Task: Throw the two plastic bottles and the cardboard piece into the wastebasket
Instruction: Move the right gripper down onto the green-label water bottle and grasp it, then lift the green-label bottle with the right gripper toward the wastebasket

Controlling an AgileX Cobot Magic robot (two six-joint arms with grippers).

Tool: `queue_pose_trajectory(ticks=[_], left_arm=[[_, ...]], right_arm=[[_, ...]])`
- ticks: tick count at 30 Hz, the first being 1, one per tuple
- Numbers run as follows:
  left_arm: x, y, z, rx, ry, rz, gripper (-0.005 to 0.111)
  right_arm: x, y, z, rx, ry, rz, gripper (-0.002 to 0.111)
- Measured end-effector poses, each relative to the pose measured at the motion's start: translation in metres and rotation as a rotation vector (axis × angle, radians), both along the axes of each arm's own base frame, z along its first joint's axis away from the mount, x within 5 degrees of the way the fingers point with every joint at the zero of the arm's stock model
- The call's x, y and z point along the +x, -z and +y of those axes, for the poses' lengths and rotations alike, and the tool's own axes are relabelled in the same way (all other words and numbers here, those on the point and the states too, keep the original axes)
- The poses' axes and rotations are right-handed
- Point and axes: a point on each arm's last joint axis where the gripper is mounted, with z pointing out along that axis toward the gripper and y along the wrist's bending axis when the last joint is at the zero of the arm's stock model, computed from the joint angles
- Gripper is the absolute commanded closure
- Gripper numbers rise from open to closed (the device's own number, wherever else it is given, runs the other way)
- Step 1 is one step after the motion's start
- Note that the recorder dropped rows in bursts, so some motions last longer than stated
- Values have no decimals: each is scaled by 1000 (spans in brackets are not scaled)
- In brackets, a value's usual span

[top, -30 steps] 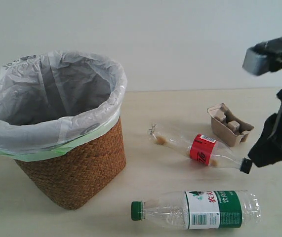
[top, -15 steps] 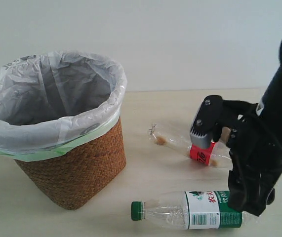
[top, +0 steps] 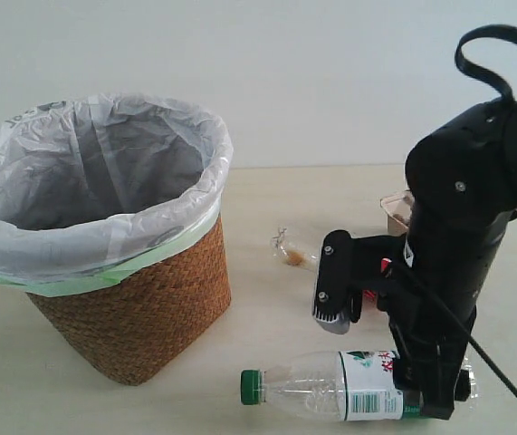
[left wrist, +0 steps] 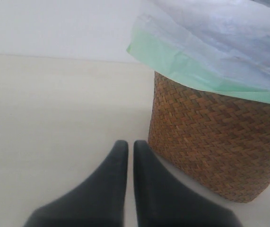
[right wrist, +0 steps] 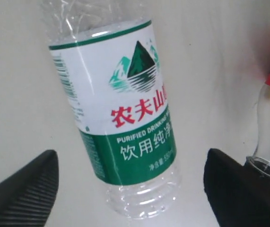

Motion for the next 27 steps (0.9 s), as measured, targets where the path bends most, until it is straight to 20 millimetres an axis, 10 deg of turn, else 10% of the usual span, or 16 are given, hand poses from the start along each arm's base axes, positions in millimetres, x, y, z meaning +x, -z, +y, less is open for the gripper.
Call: queue_pose_trajectory(ticks=[18, 27], left_arm=[[0, 0, 0, 0, 0, 0, 103], [0, 0, 0, 0, 0, 0, 103]], right_arm=[[10, 66, 17, -50, 2, 117, 33], [11, 74, 19, -56, 98, 136, 108]])
